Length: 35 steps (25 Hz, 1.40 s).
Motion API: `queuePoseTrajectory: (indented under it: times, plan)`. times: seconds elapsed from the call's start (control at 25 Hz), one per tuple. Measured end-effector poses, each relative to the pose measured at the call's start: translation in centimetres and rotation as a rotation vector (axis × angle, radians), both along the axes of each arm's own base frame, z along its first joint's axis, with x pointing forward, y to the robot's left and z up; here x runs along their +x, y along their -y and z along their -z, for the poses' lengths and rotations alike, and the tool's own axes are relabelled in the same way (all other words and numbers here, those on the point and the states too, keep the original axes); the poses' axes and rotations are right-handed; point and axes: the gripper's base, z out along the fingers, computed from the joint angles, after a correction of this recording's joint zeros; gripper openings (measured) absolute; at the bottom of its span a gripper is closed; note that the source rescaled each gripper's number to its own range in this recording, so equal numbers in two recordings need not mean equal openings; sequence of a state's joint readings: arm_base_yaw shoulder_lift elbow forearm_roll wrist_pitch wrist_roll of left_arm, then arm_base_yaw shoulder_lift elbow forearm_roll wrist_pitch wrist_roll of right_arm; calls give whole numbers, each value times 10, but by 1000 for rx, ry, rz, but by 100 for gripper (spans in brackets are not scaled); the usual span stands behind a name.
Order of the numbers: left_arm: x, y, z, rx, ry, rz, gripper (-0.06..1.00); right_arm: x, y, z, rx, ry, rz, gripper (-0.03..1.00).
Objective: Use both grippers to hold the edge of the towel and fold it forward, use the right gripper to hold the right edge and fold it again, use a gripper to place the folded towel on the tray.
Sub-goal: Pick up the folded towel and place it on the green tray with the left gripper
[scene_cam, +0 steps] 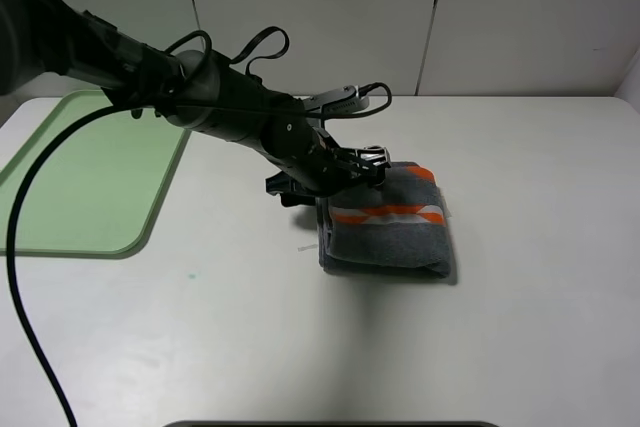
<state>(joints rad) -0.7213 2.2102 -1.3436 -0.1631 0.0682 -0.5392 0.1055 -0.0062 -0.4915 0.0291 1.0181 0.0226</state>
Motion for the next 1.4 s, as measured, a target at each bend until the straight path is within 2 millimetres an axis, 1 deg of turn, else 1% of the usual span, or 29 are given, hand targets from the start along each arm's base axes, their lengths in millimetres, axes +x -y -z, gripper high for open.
queuePoseTrajectory:
  times: [0.28,0.4,0.48,0.64,1.08,1.2,1.4]
  plan:
    - [-3,-2,4,28,-32,12,73,0,0,0,0,1,0,100]
    - [-4,0,8,36,-42,17,60,0,0,0,0,1,0,100]
    - [-5,1,10,39,-45,21,46,0,0,0,0,1,0,100]
    - [-7,2,14,41,-53,21,15,0,0,0,0,1,0,100]
    - [-7,2,13,62,-51,57,14,0,0,0,0,0,0,100]
    - [-6,-3,10,95,-62,77,14,0,0,0,0,0,0,100]
    - [1,-24,-3,169,-86,98,14,0,0,0,0,0,0,100]
